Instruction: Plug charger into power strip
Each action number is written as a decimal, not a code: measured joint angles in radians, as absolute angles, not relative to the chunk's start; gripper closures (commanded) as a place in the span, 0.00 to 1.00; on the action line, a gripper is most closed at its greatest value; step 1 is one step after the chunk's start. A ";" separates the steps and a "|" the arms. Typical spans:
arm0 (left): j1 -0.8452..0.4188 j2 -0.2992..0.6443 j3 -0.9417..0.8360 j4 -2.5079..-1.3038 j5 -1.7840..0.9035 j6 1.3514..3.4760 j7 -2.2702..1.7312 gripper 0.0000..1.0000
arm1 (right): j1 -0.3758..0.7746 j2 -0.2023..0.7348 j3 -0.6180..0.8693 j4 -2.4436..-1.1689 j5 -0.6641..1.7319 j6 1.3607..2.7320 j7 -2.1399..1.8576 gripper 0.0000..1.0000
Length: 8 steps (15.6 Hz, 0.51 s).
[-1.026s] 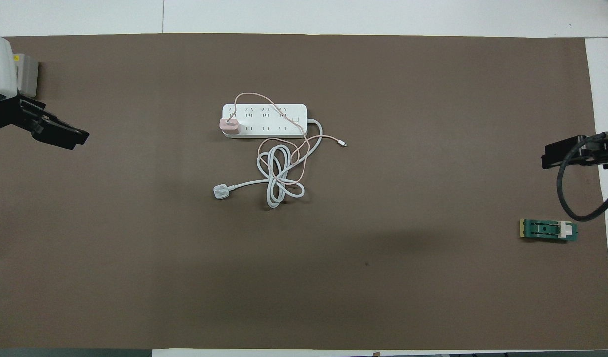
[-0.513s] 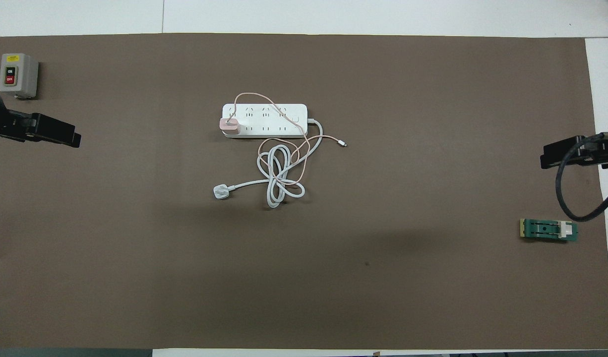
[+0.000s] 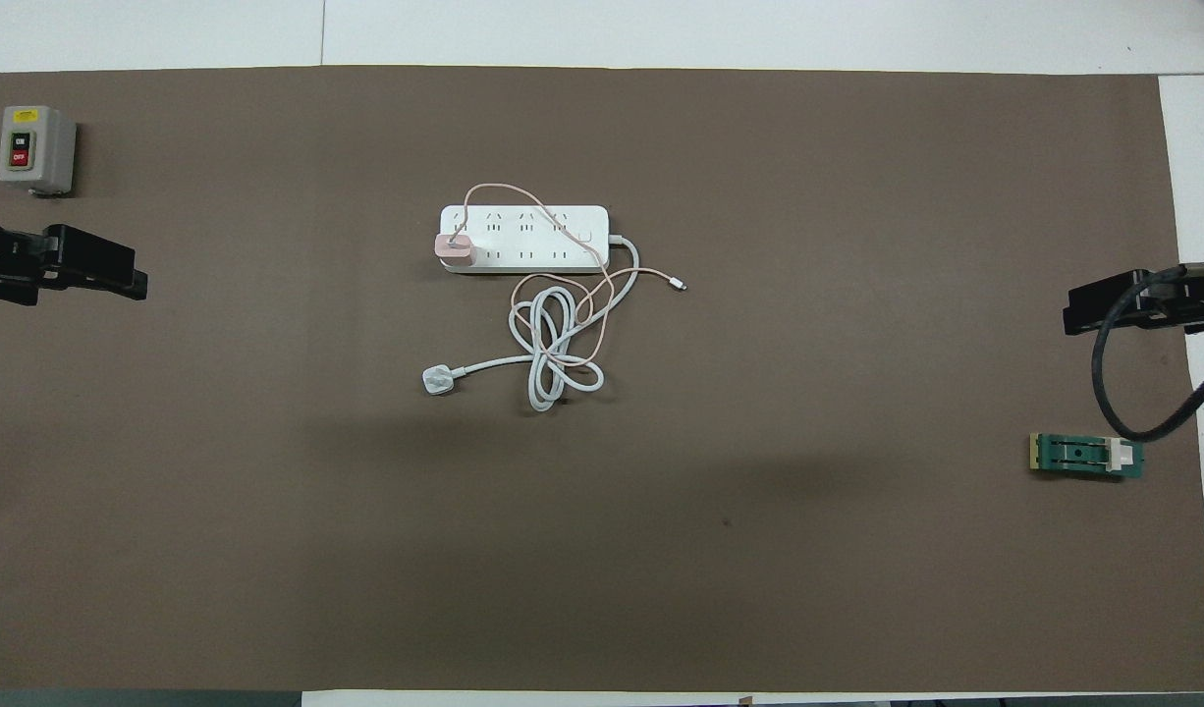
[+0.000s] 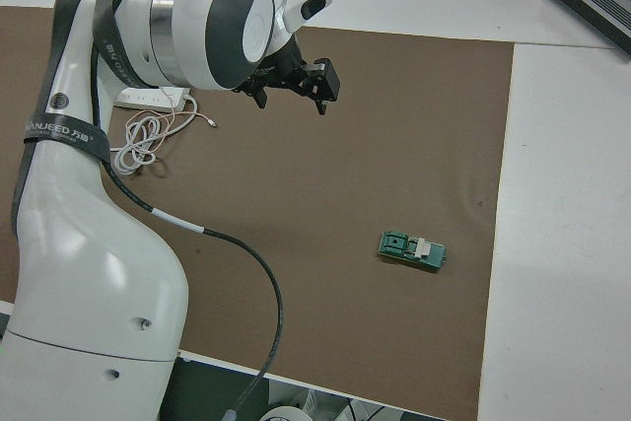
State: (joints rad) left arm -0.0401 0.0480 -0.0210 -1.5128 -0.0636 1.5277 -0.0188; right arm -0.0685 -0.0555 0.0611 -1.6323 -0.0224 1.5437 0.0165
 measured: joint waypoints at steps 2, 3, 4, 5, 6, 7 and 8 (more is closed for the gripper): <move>-0.020 0.047 -0.020 -1.513 -0.063 1.528 -0.019 0.00 | -0.068 -0.056 0.061 -1.632 -0.022 1.542 0.016 0.00; -0.013 0.046 -0.020 -1.514 -0.063 1.527 -0.019 0.00 | -0.068 -0.056 0.061 -1.632 -0.022 1.538 0.017 0.00; -0.009 0.046 -0.021 -1.515 -0.062 1.523 -0.019 0.00 | -0.068 -0.056 0.061 -1.632 -0.022 1.536 0.016 0.00; -0.007 0.046 -0.021 -1.516 -0.059 1.516 -0.019 0.00 | -0.068 -0.056 0.061 -1.632 -0.022 1.535 0.016 0.00; -0.007 0.046 -0.021 -1.516 -0.055 1.509 -0.019 0.00 | -0.068 -0.056 0.061 -1.632 -0.022 1.535 0.016 0.00; -0.007 0.046 -0.023 -1.516 -0.049 1.501 -0.019 0.00 | -0.068 -0.056 0.062 -1.632 -0.022 1.535 0.016 0.00; -0.007 0.044 -0.027 -1.518 -0.042 1.493 -0.019 0.00 | -0.068 -0.056 0.062 -1.632 -0.022 1.535 0.016 0.00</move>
